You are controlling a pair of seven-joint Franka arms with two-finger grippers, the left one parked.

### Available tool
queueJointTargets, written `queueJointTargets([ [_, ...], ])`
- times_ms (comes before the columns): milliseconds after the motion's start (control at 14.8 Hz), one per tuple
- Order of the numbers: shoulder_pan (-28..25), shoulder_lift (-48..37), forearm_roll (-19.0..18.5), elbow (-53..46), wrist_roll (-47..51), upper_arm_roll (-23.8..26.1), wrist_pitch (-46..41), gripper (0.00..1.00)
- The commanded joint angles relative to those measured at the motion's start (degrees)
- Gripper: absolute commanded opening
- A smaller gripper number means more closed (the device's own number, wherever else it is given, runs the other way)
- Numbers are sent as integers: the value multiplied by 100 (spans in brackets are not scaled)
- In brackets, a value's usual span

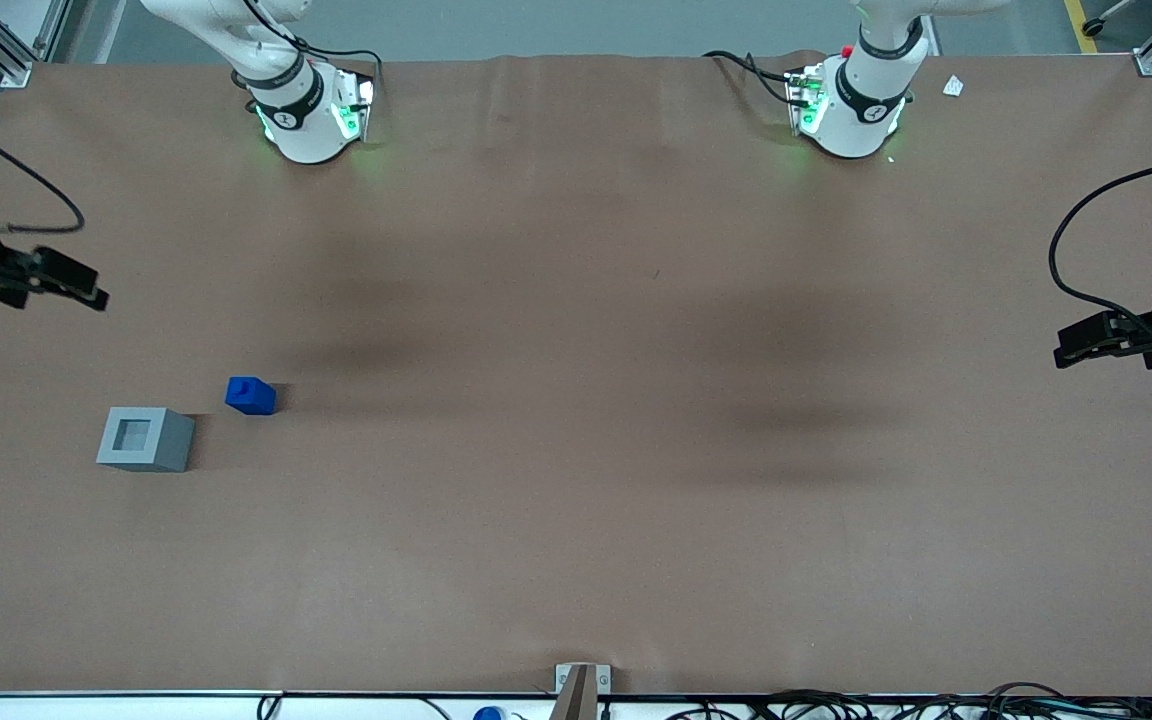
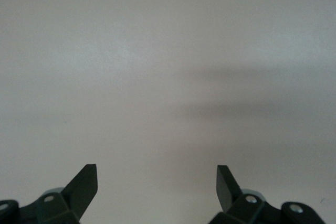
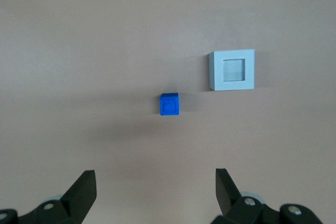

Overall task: Insert blue part into gray base with right arm
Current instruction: 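Move the open right gripper toward the small blue block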

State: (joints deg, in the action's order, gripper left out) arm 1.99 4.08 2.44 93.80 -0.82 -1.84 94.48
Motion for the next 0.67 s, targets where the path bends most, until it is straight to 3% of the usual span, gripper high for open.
queueJointTargets([
  [0, -67, 339, -33, 146, -15, 61, 262, 100],
  [337, -163, 488, -42, 1569, -23, 61, 2142, 100],
  [607, -163, 927, -42, 1799, -6, 61, 2627, 99],
])
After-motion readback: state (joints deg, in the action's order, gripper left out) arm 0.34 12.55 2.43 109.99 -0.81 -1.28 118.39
